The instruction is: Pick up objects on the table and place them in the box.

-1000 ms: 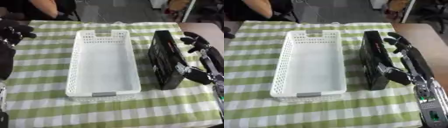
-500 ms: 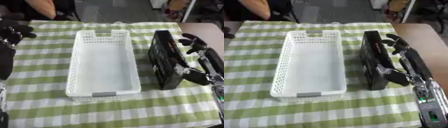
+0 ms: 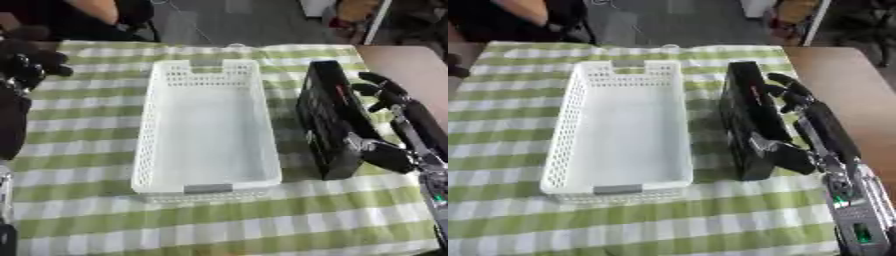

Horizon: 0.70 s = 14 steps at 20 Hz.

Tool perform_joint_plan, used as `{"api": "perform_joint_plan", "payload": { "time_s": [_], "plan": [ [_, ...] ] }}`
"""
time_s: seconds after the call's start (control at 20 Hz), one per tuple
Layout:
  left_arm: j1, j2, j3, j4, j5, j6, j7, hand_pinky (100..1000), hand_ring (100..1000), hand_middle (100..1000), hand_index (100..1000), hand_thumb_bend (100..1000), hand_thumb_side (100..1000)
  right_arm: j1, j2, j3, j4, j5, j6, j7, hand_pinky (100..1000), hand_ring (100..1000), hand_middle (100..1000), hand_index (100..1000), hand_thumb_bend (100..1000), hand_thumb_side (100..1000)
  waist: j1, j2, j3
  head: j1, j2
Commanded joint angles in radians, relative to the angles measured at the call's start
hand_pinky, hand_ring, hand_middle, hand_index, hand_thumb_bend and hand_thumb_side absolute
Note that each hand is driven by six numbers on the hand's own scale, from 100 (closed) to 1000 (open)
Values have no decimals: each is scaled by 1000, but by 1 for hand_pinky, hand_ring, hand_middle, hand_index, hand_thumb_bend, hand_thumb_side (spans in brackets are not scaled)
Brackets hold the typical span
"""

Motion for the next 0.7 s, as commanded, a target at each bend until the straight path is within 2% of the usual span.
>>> {"api": "perform_joint_plan", "payload": {
  "time_s": [0.05, 0.7],
  "plan": [
    [-9, 6, 0, -20, 5, -2, -3, 659, 662, 798, 733, 509, 813, -4, -3, -1, -5, 7, -4, 3, 640, 820, 949, 894, 389, 682, 1, -8, 2, -5, 1],
    [-9, 6, 0, -20, 4, -3, -3, 659, 662, 798, 732, 509, 813, -1, 0, 3, 12, 18, -13, 14, 638, 823, 950, 896, 380, 683, 1, -8, 2, -6, 1]
  ]
}}
